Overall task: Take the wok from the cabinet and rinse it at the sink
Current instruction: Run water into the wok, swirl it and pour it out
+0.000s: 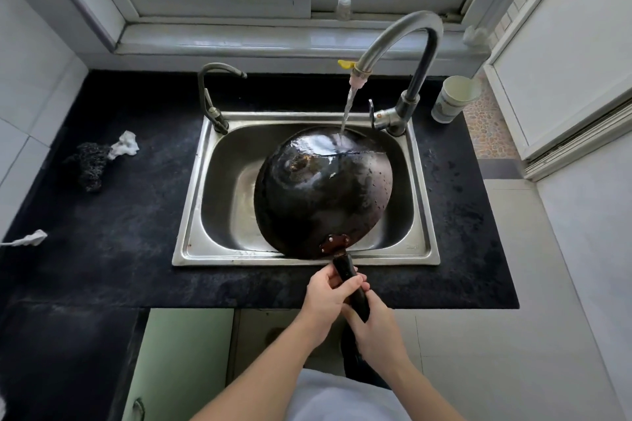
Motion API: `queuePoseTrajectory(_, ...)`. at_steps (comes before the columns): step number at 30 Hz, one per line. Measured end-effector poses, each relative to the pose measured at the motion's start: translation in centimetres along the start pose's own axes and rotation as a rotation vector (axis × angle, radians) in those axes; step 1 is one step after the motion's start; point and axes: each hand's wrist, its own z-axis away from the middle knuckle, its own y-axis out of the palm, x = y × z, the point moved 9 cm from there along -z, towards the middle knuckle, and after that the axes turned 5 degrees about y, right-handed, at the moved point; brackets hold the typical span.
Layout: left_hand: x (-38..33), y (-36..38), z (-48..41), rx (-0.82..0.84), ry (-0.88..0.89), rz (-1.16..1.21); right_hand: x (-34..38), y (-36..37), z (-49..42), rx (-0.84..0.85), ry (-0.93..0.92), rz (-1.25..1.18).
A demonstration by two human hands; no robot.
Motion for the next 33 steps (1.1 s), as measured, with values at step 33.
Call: queuePoseTrajectory(33,-4.9,3.0,-2.6,0.030,0.148,0.060,5.6,-5.6,-2.7,-0.070,-0.250,0.078)
